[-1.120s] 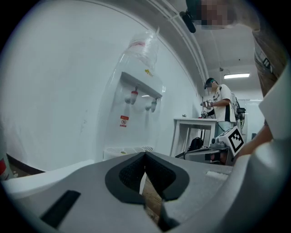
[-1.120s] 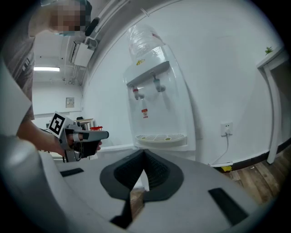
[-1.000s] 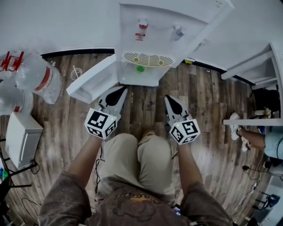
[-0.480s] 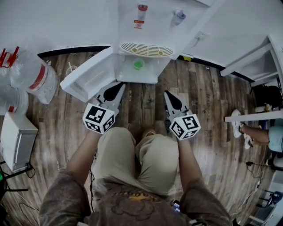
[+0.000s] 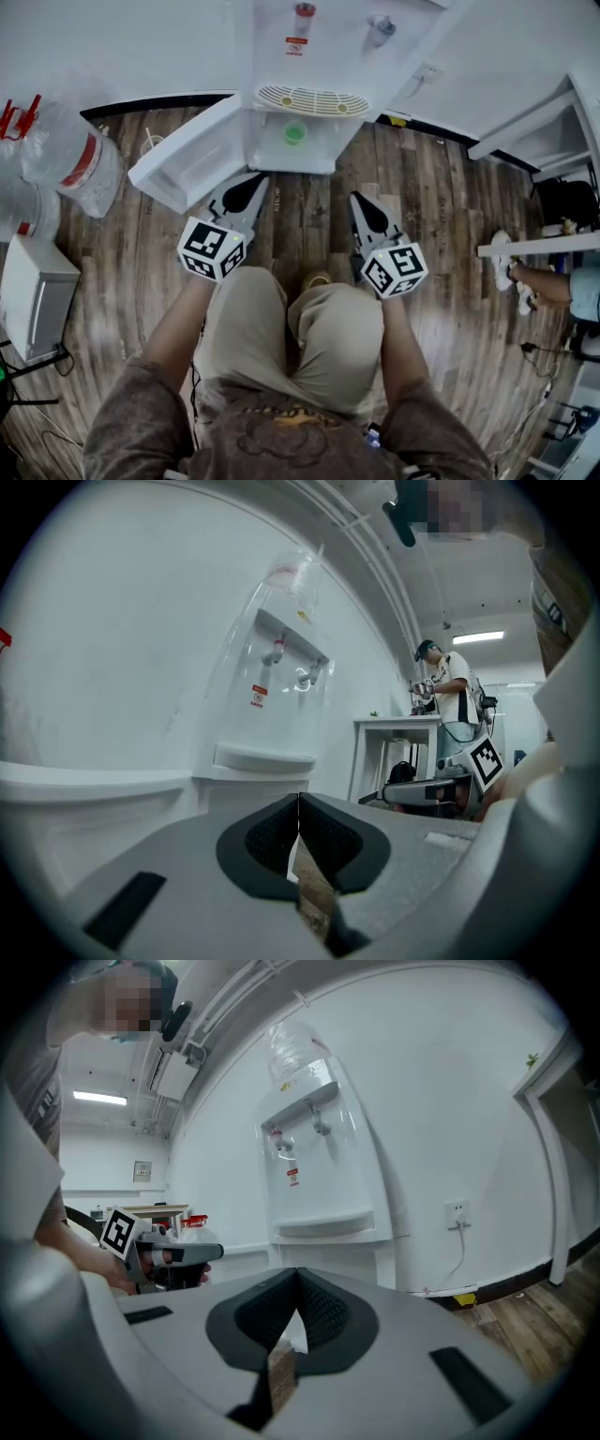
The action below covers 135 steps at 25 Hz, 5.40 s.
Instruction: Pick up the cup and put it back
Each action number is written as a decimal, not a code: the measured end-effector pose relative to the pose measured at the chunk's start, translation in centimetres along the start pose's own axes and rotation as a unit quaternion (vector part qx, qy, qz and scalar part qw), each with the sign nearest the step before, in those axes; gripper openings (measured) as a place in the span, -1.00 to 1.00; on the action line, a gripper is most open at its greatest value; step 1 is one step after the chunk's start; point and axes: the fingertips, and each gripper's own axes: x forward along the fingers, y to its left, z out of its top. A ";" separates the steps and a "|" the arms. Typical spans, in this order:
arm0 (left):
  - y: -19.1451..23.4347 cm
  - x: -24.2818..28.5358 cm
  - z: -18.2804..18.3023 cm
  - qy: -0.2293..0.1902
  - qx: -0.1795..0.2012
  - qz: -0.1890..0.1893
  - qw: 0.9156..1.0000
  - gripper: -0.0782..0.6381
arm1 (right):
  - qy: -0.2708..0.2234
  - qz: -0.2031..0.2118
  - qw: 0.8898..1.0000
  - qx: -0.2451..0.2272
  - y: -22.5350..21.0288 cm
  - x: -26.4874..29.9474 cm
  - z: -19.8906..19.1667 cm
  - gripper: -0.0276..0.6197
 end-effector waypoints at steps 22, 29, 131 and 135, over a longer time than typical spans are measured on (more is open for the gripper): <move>1.3 4.5 -5.0 0.008 -0.026 -0.010 1.000 0.28 | 0.007 0.024 1.000 0.006 1.6 0.1 -0.1 -0.91; 3.5 8.7 -9.1 0.031 -0.024 0.007 0.999 0.44 | 0.009 0.041 0.999 0.011 2.1 0.4 -0.3 -0.91; 2.6 3.7 -3.6 0.051 0.001 -0.014 0.999 0.07 | 0.052 0.005 0.998 0.034 -1.2 0.3 -4.4 -0.91; 1.7 2.0 -3.4 0.051 0.020 -0.017 0.998 0.07 | 0.053 0.008 0.998 0.034 -1.0 0.7 -4.5 -0.91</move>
